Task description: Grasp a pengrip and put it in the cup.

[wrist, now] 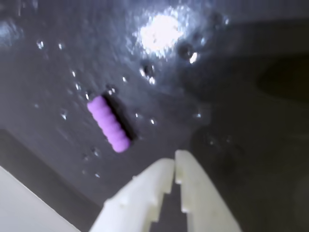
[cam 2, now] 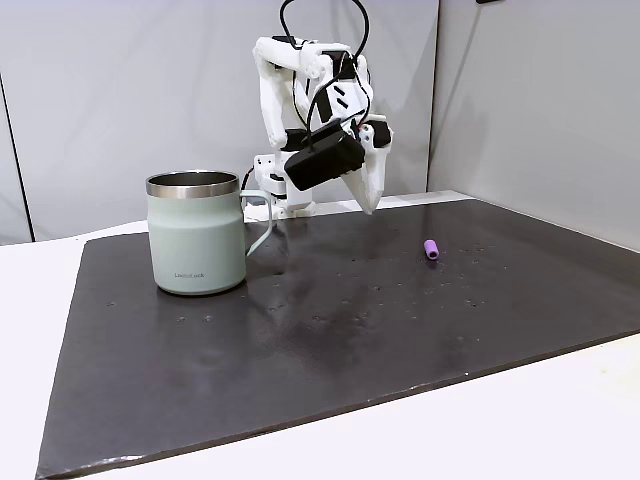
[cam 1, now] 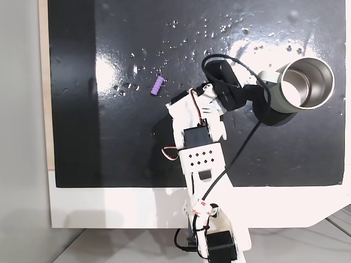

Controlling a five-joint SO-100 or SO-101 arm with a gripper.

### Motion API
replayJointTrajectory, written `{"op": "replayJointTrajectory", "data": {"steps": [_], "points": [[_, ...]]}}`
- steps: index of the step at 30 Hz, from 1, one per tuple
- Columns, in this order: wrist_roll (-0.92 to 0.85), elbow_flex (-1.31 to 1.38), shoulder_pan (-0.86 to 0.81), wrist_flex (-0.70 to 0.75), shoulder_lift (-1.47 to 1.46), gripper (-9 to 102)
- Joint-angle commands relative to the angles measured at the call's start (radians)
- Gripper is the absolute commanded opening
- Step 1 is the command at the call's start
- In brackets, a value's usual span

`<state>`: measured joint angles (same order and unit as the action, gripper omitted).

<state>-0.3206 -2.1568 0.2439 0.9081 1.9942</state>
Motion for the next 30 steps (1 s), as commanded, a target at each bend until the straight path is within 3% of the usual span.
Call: {"op": "replayJointTrajectory", "data": {"steps": [1,15,22,30], "points": [[0.052,0.178,0.026,0.018,-0.098,0],[0.046,0.589,0.052,0.232,-0.419,2],[0.012,0.752,0.101,0.314,-0.543,13],[-0.066,0.759,0.181,0.319,-0.603,19]]}}
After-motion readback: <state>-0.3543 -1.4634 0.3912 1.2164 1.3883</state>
